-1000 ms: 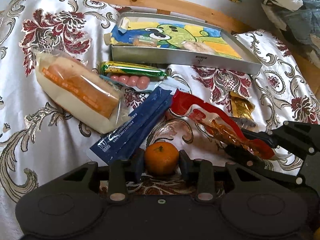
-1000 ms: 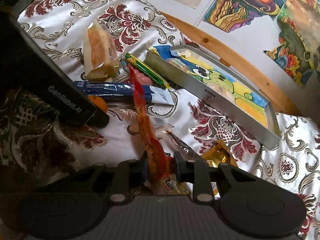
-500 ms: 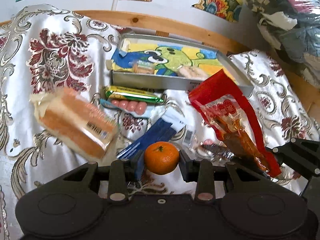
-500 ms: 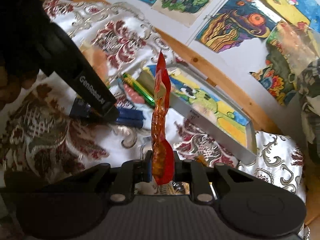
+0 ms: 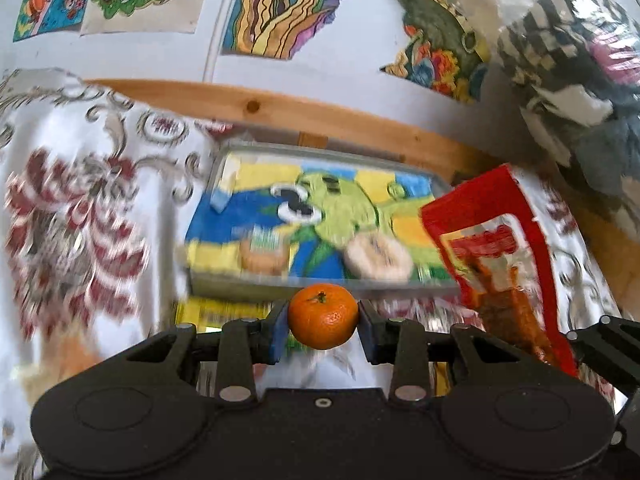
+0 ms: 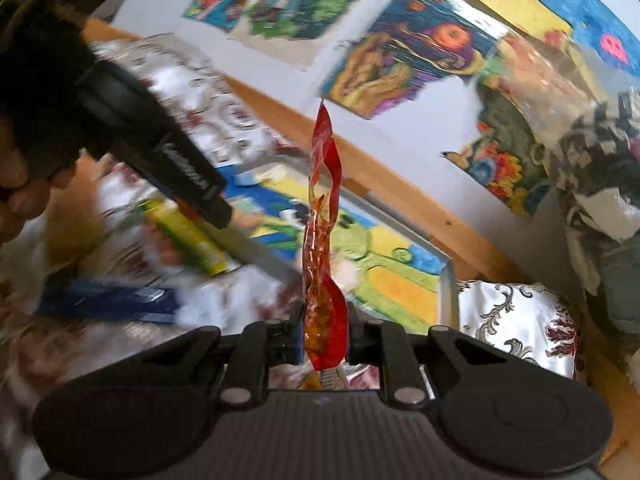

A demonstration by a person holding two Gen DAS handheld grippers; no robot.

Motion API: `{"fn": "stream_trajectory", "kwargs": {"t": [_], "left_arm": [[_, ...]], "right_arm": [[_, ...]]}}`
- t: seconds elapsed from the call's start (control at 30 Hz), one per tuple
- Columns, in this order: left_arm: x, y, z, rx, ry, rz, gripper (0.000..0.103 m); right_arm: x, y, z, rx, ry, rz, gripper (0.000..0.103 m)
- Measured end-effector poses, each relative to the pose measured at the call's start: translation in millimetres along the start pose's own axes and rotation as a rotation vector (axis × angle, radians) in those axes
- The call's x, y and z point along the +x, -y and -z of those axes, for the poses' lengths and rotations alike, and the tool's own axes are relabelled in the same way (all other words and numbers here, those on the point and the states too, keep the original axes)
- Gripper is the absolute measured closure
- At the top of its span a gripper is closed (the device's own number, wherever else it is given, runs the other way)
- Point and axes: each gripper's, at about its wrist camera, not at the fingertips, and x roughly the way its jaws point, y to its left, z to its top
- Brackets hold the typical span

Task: Organize snacks
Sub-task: 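Lift the red packet with the right tool into the tray while the left tool carries the orange there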

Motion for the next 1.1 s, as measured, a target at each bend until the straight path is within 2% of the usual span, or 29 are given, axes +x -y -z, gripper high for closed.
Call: {"fn": "stream_trajectory", "kwargs": {"t": [0.2,0.37,0.63,0.87,0.93,1.07,1.1], "left_arm": [[46,-4,-36,-0.017,0.041,-0.017,0.065],[80,-8,-52,-0.031,0.050,-0.028,0.065],[113,-18,-45,-0.054,0.009,-0.016,0.065],[126,-19,-41,-0.042,-0.001,-0.010,0.065],[129,-17,-43,-0.036,-0.007,-0.008,0.064],[131,-21,-46,-0.086,-0.010,0.012,0.063],[130,-22,-47,-0.105,-0.008,0.018,0.060]], "right_arm": [[48,29,-25,0.027,-0.019,0.047,0.083],[89,48,-39,0.073,-0.064,0.053,0.083],[135,58,-35,0.031,-0.138,0.039,0.083],[162,67,-36,0.100,-0.211,-0.011,0.081],[165,68,-38,0.120,-0.220,-0.021,0.077],[164,71,-40,0.167,-0.222,-0.059,0.055],[164,72,-41,0.173,-0.222,-0.061,0.052]]}}
